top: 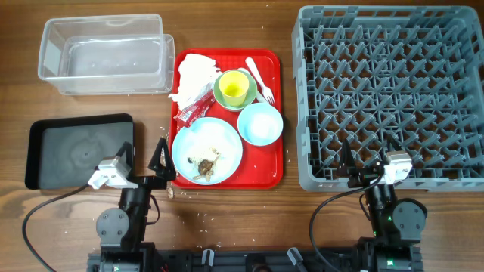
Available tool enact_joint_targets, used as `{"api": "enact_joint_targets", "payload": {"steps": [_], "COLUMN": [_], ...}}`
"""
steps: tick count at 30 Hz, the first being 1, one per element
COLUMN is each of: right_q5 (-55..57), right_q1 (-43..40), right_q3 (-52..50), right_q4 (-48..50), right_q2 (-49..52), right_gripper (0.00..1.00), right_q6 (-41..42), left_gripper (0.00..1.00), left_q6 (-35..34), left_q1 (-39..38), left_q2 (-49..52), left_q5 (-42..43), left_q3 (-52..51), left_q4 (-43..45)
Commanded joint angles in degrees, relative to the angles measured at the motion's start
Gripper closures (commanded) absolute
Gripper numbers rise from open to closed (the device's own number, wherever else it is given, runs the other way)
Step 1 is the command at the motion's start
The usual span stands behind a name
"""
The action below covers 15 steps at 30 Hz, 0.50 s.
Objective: Sort waste into correct bins and load items into the dishwasher rack
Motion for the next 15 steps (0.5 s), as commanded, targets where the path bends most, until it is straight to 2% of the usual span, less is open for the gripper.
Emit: {"api": "enact_joint_targets", "payload": {"steps": [1, 2, 4, 8, 10, 15], "right_q5": [0.57, 0.57, 0.57, 0.57, 0.57, 0.57], "right_q1": [-0.24, -0.24, -0.24, -0.24, -0.24, -0.24], "right_q3": [-0.09, -0.09, -0.09, -0.09, -0.09, -0.09], "right_q4": [0.15, 0.15, 0.15, 0.15, 0.15, 0.15], "right_q2": [0.28, 0.28, 0.28, 0.28, 0.28, 0.28], "right_gripper": [0.0, 0.0, 0.0, 0.0, 0.0, 0.0], "right_q6": [-0.52, -0.52, -0.52, -0.52, -0.52, -0.55], "left_gripper": [0.0, 0.0, 0.0, 0.0, 0.0, 0.0], "left_q6": [-8.9, -11.72, -12.22, -12.87, -12.02, -1.36], "left_q1": [-0.39, -0.39, -0.39, -0.39, -0.39, -0.39], "left_q2": [0.02, 0.02, 0.02, 0.02, 0.83, 9.94], "left_q5": [7.04, 12.63, 22.84, 25.77, 25.4, 22.49], "left_q3": [-0.04, -0.04, -0.04, 0.48, 2.08, 12.87], "left_q4": [3.13, 6.69, 13.57, 17.88, 16.63, -0.46]}}
